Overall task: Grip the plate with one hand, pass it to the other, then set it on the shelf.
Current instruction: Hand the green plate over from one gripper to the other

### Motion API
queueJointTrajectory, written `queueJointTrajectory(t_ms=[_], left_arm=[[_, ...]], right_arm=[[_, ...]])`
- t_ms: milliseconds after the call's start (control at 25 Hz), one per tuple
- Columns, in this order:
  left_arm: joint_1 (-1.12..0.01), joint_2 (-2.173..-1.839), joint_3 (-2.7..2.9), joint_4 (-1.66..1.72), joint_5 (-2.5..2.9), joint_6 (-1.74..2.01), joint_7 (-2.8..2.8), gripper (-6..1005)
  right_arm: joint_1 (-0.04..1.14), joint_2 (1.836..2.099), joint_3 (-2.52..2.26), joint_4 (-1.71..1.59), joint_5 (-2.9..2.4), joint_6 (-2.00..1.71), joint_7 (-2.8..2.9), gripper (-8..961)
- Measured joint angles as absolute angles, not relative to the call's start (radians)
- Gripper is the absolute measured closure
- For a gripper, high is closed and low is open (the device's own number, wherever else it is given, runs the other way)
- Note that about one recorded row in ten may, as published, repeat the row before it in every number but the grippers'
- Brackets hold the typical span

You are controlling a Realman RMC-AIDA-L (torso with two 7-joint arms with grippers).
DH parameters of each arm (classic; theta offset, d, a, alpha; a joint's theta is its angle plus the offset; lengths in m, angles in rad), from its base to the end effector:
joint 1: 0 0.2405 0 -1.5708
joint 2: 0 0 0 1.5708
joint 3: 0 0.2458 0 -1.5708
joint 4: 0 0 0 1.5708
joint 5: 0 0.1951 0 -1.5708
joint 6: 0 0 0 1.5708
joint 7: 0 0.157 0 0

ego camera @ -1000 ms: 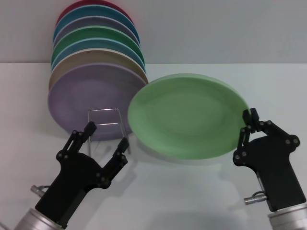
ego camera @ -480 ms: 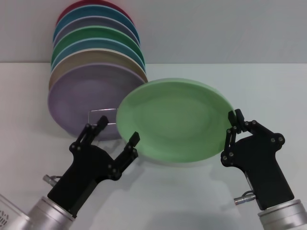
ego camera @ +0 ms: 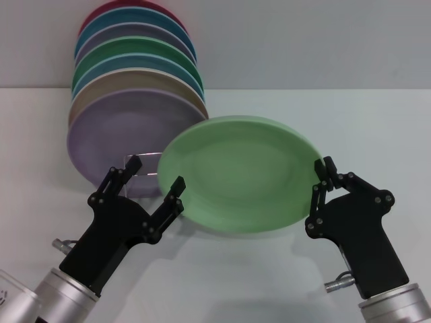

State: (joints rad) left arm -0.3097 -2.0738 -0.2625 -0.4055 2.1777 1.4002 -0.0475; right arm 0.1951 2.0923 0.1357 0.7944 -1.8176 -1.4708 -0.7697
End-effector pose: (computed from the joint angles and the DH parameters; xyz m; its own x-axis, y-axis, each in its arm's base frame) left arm -0.2358 0.2502 -0.0732 0.6278 -0.1235 0.7685 0.5953 -0.5599 -0.5763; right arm 0.2021 0.2173 -0.0764 0.8208 0.2671 -0.5049 -0.4642 -0.2032 -0.8621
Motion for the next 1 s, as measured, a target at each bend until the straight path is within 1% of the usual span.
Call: queueJointTrajectory(t_ms=[320,480,640,880,1000], left_arm=[[-0.317,-2.075,-0.264,-0.405,2.177,1.358,-0.048,200],[-0.318,-2.075,-0.264,-0.405,2.178,1.354,-0.048,232],[-0.314,-2.075,-0.264,-0.404,2.179,1.351,-0.047,409],[-0.312,-2.075,-0.264,-0.403,2.180,1.345,-0.047,645],[-0.314,-2.075,-0.263,-0.403,2.183,1.341,-0.047,670]], right_arm=[[0.198,2.092,0.130,0.793,-1.817,-1.468,-0.770,858],[0.198,2.092,0.130,0.793,-1.816,-1.468,-0.770,856],[0.197,2.092,0.129,0.793,-1.816,-1.468,-0.770,854],[0.197,2.092,0.129,0.792,-1.816,-1.468,-0.770,852],[0.197,2.092,0.129,0.791,-1.816,-1.468,-0.772,850]])
